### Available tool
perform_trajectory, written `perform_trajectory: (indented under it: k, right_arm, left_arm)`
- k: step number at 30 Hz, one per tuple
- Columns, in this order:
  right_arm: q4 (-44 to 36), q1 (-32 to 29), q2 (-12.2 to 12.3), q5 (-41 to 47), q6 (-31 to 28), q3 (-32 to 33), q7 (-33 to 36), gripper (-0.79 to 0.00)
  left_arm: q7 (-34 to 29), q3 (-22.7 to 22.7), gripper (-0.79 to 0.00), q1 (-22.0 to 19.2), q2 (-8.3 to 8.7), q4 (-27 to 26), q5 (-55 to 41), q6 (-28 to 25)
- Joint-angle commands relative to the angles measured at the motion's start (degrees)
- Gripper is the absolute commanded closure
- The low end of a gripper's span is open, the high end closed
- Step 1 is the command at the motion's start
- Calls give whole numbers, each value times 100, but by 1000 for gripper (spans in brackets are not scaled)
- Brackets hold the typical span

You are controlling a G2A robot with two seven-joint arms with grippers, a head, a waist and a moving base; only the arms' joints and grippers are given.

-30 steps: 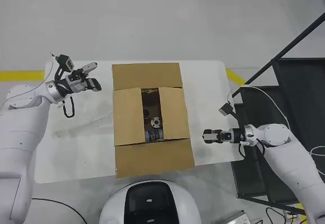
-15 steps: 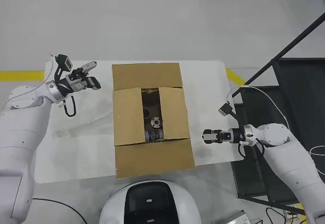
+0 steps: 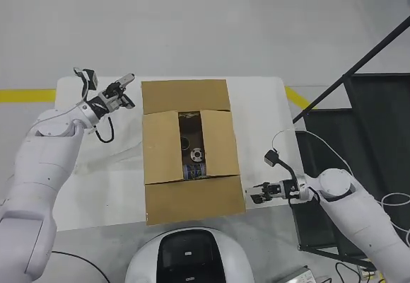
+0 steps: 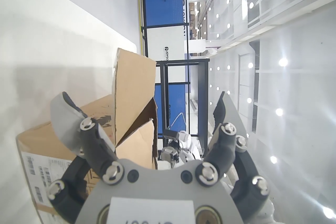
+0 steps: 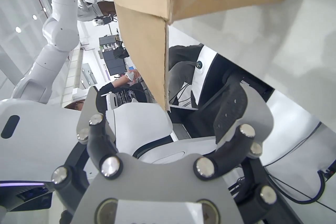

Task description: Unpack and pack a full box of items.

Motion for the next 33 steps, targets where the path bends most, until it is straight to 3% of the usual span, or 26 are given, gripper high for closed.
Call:
perform_trajectory:
  k: [1,13,19,25,33]
  right_arm:
    - [-86,-68,-10,-9,24,-72,4,-785]
    - [-213,5,-82,1046,43,-294,878,-785]
    - [-344,31,-79,1626,135,-215,1366,-785]
    - [-457,122,-90,2077,214,-111,1446,-785]
    - [-193,374,-148,2561,45,61,1276,-785]
  left_arm:
    - [18,59,-785,-110,-81,235,-54,-46]
    - [415,366,-785,-571,-568,1067,-129,21]
    - [252,352,-785,-680,-763,1270,-409,118]
    - [-102,205,-785,-754,-785,1498,-648,-1]
    - [-1450,-118,-785,-626,-651,1462,-1100,-415]
